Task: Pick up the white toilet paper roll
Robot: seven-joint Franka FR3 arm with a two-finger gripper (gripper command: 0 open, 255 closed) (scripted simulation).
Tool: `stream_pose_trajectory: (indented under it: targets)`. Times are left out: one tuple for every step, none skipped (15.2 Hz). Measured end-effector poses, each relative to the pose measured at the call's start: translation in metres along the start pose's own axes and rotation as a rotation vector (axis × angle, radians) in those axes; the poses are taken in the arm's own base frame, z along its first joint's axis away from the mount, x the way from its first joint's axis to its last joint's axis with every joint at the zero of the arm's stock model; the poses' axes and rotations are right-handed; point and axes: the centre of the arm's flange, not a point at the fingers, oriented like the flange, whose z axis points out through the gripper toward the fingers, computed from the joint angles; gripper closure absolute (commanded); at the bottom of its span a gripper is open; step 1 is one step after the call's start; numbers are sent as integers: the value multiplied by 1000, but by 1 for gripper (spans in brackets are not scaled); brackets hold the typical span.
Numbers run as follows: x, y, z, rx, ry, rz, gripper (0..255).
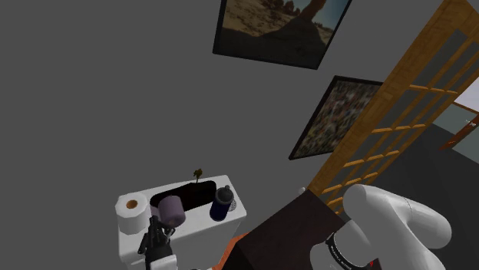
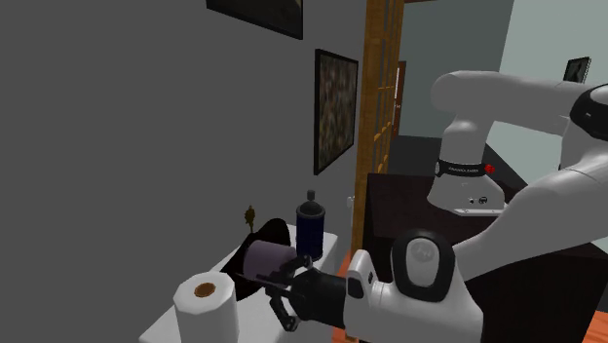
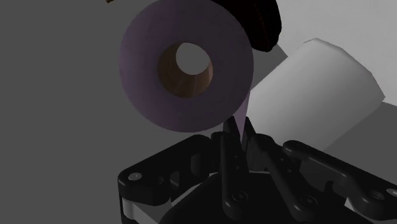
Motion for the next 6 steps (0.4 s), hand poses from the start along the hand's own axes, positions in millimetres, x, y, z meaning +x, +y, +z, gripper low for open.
stream_pose_trajectory:
  targets:
    - [3,4,0,0,0,0,255]
    - [8,7,0,0,0,0,255]
    - [11,11,-1,0,0,0,255]
    - [15,14,-2,0,0,0,255]
    - [19,19,-2,0,0,0,255]
    - [21,20,-2,0,0,0,255]
